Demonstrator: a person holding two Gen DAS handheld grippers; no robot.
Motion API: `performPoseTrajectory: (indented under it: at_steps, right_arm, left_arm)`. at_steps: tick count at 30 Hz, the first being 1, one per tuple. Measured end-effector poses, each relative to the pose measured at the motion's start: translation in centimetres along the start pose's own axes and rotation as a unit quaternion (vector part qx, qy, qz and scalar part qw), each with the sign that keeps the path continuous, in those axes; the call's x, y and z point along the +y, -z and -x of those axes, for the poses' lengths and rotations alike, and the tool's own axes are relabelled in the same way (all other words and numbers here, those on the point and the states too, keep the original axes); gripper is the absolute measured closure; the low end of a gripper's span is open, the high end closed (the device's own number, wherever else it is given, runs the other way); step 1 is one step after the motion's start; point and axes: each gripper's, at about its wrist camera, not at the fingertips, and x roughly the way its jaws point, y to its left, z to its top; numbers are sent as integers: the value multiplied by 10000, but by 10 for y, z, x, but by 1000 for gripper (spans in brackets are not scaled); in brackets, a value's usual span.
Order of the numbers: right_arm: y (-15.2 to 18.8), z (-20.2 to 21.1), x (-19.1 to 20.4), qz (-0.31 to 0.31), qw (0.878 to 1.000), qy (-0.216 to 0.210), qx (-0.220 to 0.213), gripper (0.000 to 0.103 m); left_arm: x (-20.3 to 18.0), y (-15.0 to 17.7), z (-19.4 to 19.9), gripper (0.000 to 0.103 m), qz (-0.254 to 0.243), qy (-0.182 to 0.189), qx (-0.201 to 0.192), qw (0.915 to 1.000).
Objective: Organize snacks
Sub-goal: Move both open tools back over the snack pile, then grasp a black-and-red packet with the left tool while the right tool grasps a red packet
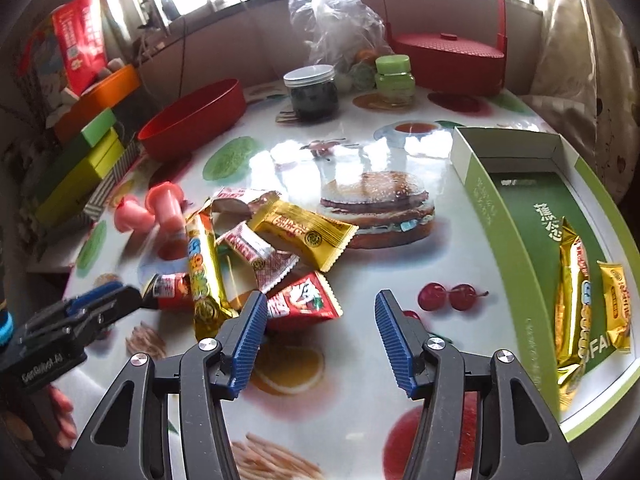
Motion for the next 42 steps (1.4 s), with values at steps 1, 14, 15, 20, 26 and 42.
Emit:
performPoseTrajectory:
  at_steps: [1, 14, 15, 20, 26, 42]
  right_arm:
    - [-1, -2, -1, -70, 10000, -12, 12, 45]
    - [-1, -19, 1, -43, 9993, 311, 179, 42]
    - [1, -18, 1, -15, 9993, 344, 163, 42]
    - [8, -11, -6, 103, 9990, 392, 180, 42]
    - [13, 5, -20, 301, 9993, 235, 31, 42]
    - [22, 20, -18, 201, 9996, -15, 203, 42]
  left_arm:
    - [1, 0, 0, 57, 15, 23, 3, 10000]
    - [-12, -11, -23, 57, -242, 122, 169, 9995]
    - [-13, -11, -25, 57, -270, 75, 204, 9994]
    - [-16, -9, -29, 57, -379, 141, 309, 9987]
    - [-24, 1, -27, 57, -481, 250, 433, 9976]
    - [-39, 19, -9, 57, -911, 265, 393, 9947]
